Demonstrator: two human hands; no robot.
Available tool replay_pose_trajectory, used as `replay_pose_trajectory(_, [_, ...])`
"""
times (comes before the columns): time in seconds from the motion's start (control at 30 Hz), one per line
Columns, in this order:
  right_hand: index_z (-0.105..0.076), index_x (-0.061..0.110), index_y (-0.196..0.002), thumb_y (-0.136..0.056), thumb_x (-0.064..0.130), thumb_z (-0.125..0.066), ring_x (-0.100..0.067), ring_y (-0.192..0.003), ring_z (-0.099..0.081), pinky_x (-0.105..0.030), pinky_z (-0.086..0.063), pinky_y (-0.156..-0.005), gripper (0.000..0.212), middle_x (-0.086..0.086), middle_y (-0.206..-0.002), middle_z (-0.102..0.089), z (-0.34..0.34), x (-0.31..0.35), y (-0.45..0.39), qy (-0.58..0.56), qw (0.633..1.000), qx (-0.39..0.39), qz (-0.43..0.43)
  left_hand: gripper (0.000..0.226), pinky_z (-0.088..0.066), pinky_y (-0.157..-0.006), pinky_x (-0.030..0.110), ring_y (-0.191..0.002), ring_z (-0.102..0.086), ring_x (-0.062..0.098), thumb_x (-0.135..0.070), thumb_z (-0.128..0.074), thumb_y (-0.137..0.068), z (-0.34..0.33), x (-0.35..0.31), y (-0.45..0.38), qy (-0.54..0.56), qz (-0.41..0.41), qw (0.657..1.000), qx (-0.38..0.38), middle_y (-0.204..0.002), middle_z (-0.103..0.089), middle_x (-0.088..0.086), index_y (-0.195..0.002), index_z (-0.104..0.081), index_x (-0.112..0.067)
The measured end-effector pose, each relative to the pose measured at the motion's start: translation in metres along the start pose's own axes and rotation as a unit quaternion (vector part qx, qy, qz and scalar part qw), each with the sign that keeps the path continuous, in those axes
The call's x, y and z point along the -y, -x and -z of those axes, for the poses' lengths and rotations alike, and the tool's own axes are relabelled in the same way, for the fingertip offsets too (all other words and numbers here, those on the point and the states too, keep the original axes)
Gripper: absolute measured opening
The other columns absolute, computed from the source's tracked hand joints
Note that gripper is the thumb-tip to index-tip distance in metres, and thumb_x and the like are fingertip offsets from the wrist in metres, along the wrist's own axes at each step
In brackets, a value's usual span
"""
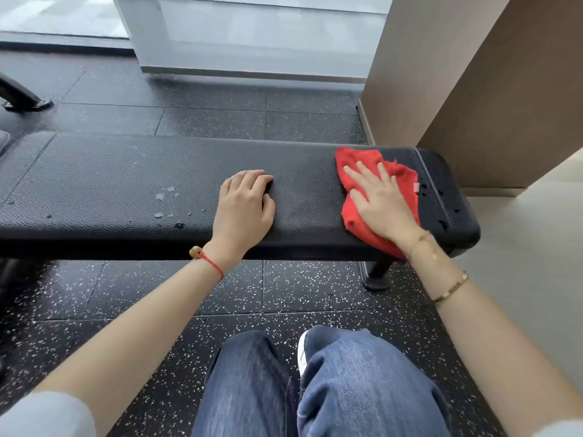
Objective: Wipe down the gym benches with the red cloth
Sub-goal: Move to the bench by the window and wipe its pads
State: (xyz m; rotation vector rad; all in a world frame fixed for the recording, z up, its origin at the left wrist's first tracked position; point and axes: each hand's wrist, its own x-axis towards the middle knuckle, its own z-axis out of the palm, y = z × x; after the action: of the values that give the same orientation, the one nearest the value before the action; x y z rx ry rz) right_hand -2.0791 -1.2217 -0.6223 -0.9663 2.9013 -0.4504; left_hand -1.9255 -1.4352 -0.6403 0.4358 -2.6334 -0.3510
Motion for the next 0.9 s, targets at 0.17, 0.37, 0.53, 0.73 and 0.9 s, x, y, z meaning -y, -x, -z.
replay_pose_trajectory(0.17, [-0.024,0.035,-0.151,-0.100,0.035,-0.031,-0.031,-0.150,0.000,-0.051,0.003,-0.121,0.051,0.006,-0.162,-0.013,-0.003,0.026,-0.056,0.017,0.998,0.013,-0.058,0.034,-0.031,-0.111,0.041,-0.125,-0.049,0.026,-0.020,-0.047,-0.091,0.000,-0.001,0.000,-0.003,0.002,1.000,-0.003,-0.130,-0.059,0.004,-0.121,-0.061,-0.012])
replay_pose_trajectory(0.37, [-0.030,0.035,-0.149,-0.100,0.032,-0.038,-0.028,-0.150,-0.004,-0.049,-0.001,-0.122,0.051,0.008,-0.161,-0.020,-0.014,0.055,-0.017,-0.012,0.997,0.020,0.079,0.034,-0.032,-0.109,0.040,-0.124,-0.050,0.025,-0.020,-0.048,-0.090,0.000,-0.001,-0.001,-0.016,0.001,1.000,0.001,-0.129,-0.059,0.003,-0.121,-0.061,-0.013])
replay_pose_trajectory(0.53, [-0.033,0.037,-0.148,-0.100,0.030,-0.040,-0.025,-0.150,-0.007,-0.046,-0.003,-0.121,0.049,0.010,-0.159,-0.023,-0.003,0.007,0.031,-0.021,0.998,-0.002,0.062,0.031,-0.033,-0.105,0.039,-0.121,-0.050,0.027,-0.020,-0.050,-0.090,0.000,-0.004,-0.008,-0.022,0.017,1.000,0.015,-0.126,-0.060,0.004,-0.117,-0.061,-0.012])
replay_pose_trajectory(0.73, [-0.028,0.034,-0.151,-0.101,0.032,-0.033,-0.030,-0.150,0.000,-0.050,0.002,-0.121,0.050,0.006,-0.162,-0.015,0.017,-0.021,-0.022,0.000,0.997,0.007,-0.076,0.031,-0.033,-0.104,0.040,-0.121,-0.049,0.027,-0.023,-0.049,-0.091,-0.008,-0.032,-0.018,0.004,0.023,1.000,0.018,-0.124,-0.060,0.004,-0.118,-0.061,-0.013])
replay_pose_trajectory(0.9, [-0.028,0.033,-0.151,-0.101,0.031,-0.034,-0.031,-0.150,-0.002,-0.051,0.000,-0.121,0.050,0.006,-0.162,-0.017,0.012,-0.011,-0.021,0.007,0.999,0.003,-0.041,0.031,-0.033,-0.105,0.039,-0.122,-0.049,0.024,-0.025,-0.047,-0.091,-0.023,-0.061,-0.023,0.012,-0.032,0.999,0.040,-0.125,-0.059,0.002,-0.118,-0.060,-0.016])
